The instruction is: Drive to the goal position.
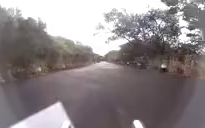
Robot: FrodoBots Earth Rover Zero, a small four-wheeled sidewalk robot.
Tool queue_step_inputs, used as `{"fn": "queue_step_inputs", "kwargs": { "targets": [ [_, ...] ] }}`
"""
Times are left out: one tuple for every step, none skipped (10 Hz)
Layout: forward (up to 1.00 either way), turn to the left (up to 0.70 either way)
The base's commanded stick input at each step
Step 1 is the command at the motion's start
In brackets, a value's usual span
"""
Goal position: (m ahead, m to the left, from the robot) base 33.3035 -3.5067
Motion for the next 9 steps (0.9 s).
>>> {"fn": "queue_step_inputs", "kwargs": {
  "targets": [
    [1.0, 0.0],
    [1.0, 0.0],
    [1.0, 0.0],
    [1.0, 0.0],
    [1.0, 0.0],
    [1.0, 0.0],
    [1.0, 0.0],
    [1.0, 0.0],
    [1.0, 0.0]
  ]
}}
